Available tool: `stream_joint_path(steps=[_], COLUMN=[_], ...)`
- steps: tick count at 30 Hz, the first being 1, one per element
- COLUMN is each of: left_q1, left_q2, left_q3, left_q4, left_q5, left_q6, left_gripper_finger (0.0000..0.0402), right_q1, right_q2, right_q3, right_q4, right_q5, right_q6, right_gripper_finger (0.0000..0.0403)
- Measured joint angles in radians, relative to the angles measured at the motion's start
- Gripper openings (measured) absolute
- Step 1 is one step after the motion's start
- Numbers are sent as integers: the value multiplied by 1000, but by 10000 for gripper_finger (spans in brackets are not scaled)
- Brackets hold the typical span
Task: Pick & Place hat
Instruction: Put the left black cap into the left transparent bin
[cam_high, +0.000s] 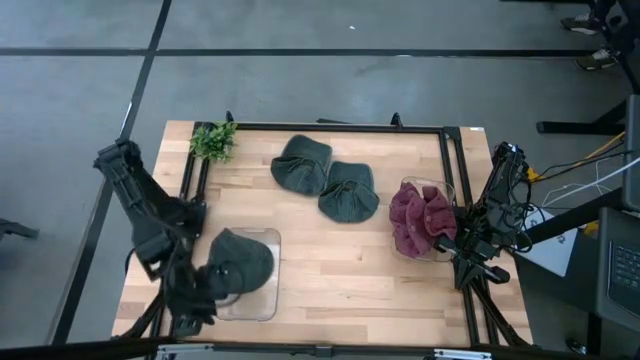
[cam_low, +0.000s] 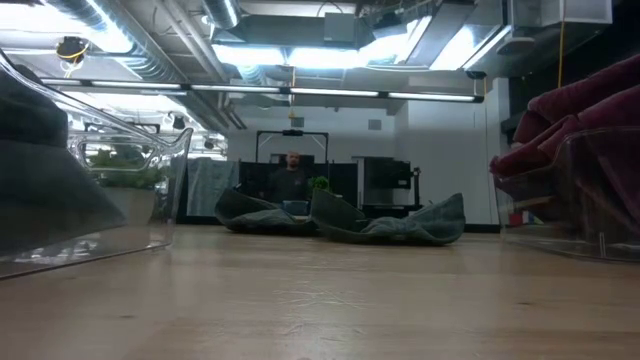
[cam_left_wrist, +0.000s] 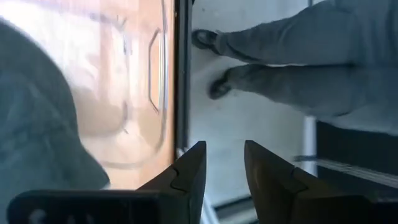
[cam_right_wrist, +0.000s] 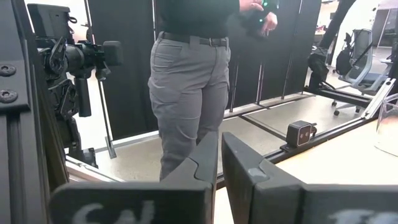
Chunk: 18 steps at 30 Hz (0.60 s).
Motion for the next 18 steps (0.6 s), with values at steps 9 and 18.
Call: stream_joint_path(steps=[9,18], left_q1=[-100,-110], left_q2=[162,301], left_q3=[0,0], left_q4=[15,16], left_q5=[-67,-135], left_q6=[266,427], left_gripper_finger=[103,100], right_q1=[0,0], right_q2=[0,0], right_q3=[0,0], right_q4=[0,0], right_q5=[0,0], right_q6=[0,0], right_gripper_finger=[24,24])
